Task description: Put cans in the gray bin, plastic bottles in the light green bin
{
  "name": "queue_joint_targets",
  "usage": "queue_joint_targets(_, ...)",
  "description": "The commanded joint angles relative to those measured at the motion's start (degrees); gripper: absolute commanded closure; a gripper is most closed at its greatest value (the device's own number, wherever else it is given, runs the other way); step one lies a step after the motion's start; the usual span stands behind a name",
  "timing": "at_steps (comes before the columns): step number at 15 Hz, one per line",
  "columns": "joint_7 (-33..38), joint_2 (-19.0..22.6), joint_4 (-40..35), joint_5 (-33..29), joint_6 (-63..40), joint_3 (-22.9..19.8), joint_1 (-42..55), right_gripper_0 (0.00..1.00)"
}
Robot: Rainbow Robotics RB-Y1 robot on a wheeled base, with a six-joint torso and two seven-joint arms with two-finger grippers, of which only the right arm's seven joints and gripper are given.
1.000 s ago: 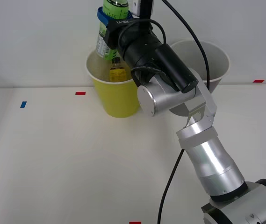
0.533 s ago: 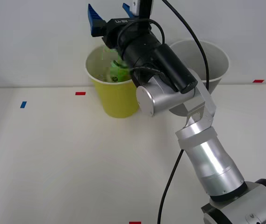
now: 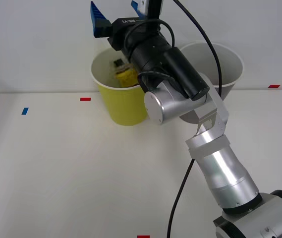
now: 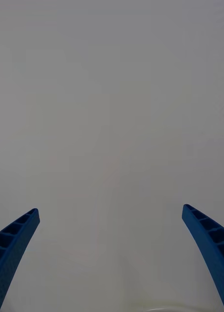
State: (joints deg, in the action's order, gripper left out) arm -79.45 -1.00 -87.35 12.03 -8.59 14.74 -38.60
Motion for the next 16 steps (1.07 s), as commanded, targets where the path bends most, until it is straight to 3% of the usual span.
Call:
queue_joint_targets(1,-0.1,0.0,0.0,0.0,0.4,0.1,0.0,0.0)
queue_joint_targets(5,-0.3,0.0,-0.5,0.0,1.4,0.4,0.0,0.0)
queue_joint_targets(9,0.3,0.3,-7.8,0.5,1.2,1.9,3.5,0.0)
queue_joint_targets(12,1.0,5.5,-21.2,1.4,-7.9,2.3,10.6,0.0)
queue_joint_targets(16,1.8,14.0,-45.2,1.6,-25.2,-0.1,26.1,0.0)
